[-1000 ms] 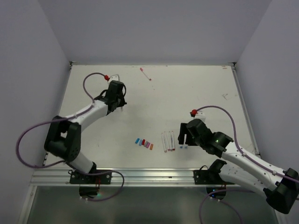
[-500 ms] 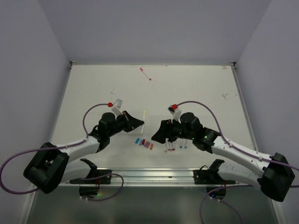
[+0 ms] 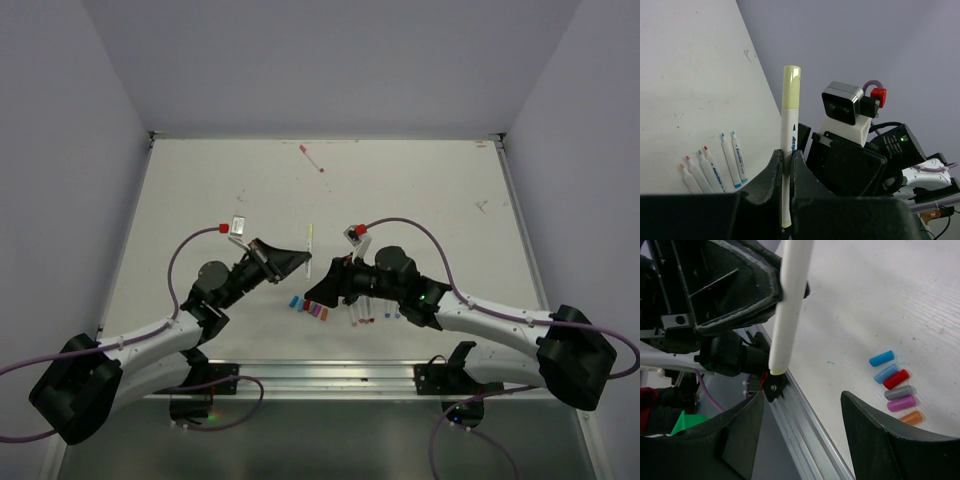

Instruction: Open the pen caps

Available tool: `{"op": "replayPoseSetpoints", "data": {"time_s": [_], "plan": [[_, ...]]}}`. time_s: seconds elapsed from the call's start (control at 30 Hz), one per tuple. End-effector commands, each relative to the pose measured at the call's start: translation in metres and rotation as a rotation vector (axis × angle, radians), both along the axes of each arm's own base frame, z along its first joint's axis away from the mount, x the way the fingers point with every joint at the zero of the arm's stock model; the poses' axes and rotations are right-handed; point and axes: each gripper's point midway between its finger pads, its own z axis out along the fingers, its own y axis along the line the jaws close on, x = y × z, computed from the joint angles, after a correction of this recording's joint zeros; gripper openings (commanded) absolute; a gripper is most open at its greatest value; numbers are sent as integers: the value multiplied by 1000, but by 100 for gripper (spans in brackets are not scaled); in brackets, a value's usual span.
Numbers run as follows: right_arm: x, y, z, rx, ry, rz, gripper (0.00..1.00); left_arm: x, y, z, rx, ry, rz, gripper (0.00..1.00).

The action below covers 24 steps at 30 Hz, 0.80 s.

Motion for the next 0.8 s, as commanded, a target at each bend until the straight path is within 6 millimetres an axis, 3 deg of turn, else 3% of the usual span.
{"op": "replayPoseSetpoints", "data": {"time_s": [0.0, 0.33, 0.67, 0.77], "plan": [[4, 12, 39, 157, -88, -19, 66, 2, 3, 11, -49, -8, 35, 0], [21, 15, 46, 162, -123, -86, 62, -4, -3, 11, -61, 12, 18, 0], [32, 25, 51, 165, -135, -103, 36, -10, -6, 7, -54, 16, 4, 0], [34, 26, 54, 172, -140, -103, 36, -12, -7, 4, -46, 19, -1, 0]]}}
